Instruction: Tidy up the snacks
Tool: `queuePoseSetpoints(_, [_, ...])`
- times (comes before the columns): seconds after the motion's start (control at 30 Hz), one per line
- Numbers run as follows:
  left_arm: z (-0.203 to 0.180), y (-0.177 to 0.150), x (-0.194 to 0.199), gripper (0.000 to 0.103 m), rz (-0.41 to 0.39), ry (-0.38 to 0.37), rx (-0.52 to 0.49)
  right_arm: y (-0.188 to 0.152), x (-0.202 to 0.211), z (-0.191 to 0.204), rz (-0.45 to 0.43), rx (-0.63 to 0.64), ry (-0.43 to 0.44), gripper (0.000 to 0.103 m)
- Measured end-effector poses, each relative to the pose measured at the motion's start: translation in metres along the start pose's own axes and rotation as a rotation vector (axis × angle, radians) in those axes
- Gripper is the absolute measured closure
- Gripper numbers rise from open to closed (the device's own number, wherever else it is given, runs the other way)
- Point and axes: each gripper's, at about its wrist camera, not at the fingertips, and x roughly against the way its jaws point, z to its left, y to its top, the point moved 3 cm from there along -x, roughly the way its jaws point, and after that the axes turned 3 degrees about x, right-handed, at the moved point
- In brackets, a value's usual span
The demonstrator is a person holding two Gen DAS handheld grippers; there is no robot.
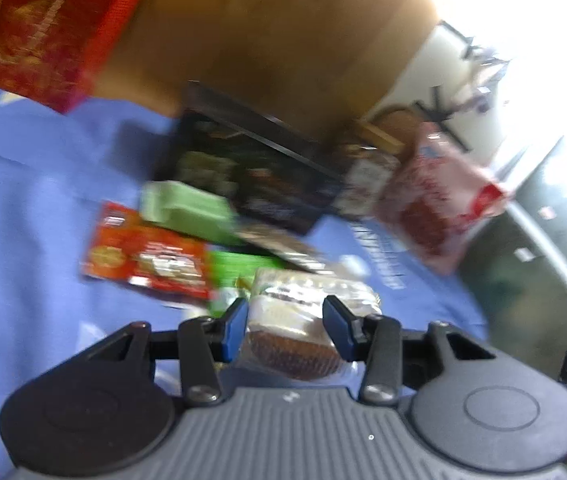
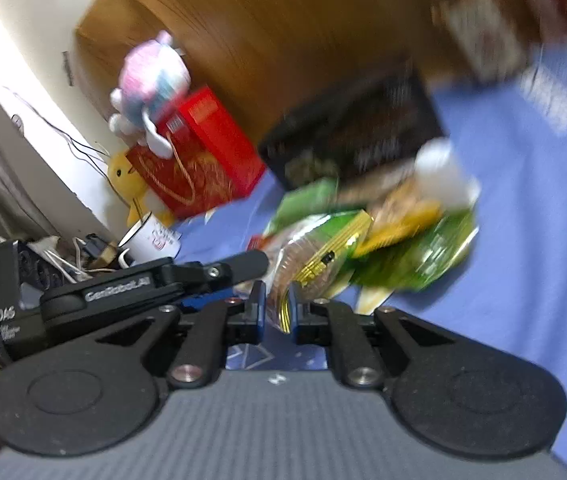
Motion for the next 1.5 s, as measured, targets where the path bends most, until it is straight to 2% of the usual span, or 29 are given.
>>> queuePoseSetpoints(0.1, [-0.006,-0.002,-0.002,0.058,0.009,-0.034,0.018,0.005,0.021,0.010,-0.041,0.071,-0.039,0.093])
queuePoseSetpoints(0.17, [0.000,-0.004,-0.003,0.057,0.031,-0.046,0.051,0.002,0.022,0.018,-0.041,0.132,-0.082,0.093])
queuePoseSetpoints(0.23, [0.009,-0.006,0.001,0.056,0.042,-0.025,0.070,-0.004,0.008,0.025,-0.017,0.182,-0.094,0.093])
queuePoseSetpoints(0.33, [0.024,-0.005,0.009,0.047,0.038,0.006,0.091,-0.014,-0.010,0.041,0.008,0.230,-0.065,0.095])
queuePoseSetpoints(0.5, [0.050,-0.002,0.025,0.047,0.030,0.088,0.118,-0.031,-0.044,0.076,0.062,0.341,0.019,0.091])
queuePoseSetpoints(0.6, [0.071,0.006,0.046,0.044,-0.026,0.153,0.142,-0.038,-0.060,0.087,0.120,0.355,0.071,0.089])
queuePoseSetpoints(0.67, [0.083,0.012,0.061,0.044,-0.072,0.213,0.145,-0.042,-0.058,0.083,0.130,0.331,0.089,0.083])
queuePoseSetpoints(0.73, [0.092,0.014,0.075,0.044,-0.100,0.234,0.158,-0.041,-0.052,0.072,0.121,0.301,0.089,0.078])
queuePoseSetpoints(0.83, [0.100,0.013,0.088,0.040,-0.117,0.221,0.181,-0.041,-0.038,0.048,0.085,0.239,0.067,0.077])
queuePoseSetpoints(0.9, [0.099,0.012,0.092,0.038,-0.121,0.183,0.185,-0.044,-0.032,0.036,0.071,0.178,0.054,0.076])
queuePoseSetpoints(1.0, [0.085,0.009,0.092,0.032,-0.116,0.129,0.138,-0.040,-0.024,0.020,0.047,0.122,0.019,0.075])
queuePoseSetpoints(1.1, [0.065,0.011,0.078,0.032,-0.086,0.091,0.079,-0.036,-0.009,0.012,0.004,0.114,-0.022,0.075])
queuePoseSetpoints(1.2, [0.042,0.017,0.053,0.029,-0.057,0.065,-0.019,-0.041,0.005,0.005,-0.003,0.102,-0.059,0.063])
queuePoseSetpoints(1.23, [0.033,0.020,0.042,0.022,-0.052,0.054,-0.065,-0.043,0.007,0.004,0.009,0.098,-0.066,0.055])
queuePoseSetpoints(1.27, [0.027,0.020,0.034,0.020,-0.047,0.045,-0.097,-0.046,0.008,0.003,0.021,0.101,-0.073,0.053])
queuePoseSetpoints(1.33, [0.018,0.018,0.013,0.020,-0.013,0.038,-0.145,-0.054,0.002,0.005,0.074,0.129,-0.087,0.048])
queuePoseSetpoints(1.4, [0.016,0.011,-0.005,0.028,0.043,0.066,-0.175,-0.061,-0.010,0.004,0.125,0.153,-0.110,0.046])
queuePoseSetpoints(1.43, [0.018,0.004,-0.015,0.047,0.092,0.087,-0.176,-0.064,-0.016,0.004,0.143,0.159,-0.124,0.046])
queuePoseSetpoints(1.47, [0.020,-0.003,-0.021,0.049,0.138,0.074,-0.154,-0.065,-0.020,0.006,0.120,0.184,-0.129,0.045])
queuePoseSetpoints(1.5, [0.021,-0.007,-0.020,0.051,0.137,0.045,-0.119,-0.067,-0.026,0.009,0.117,0.216,-0.131,0.045])
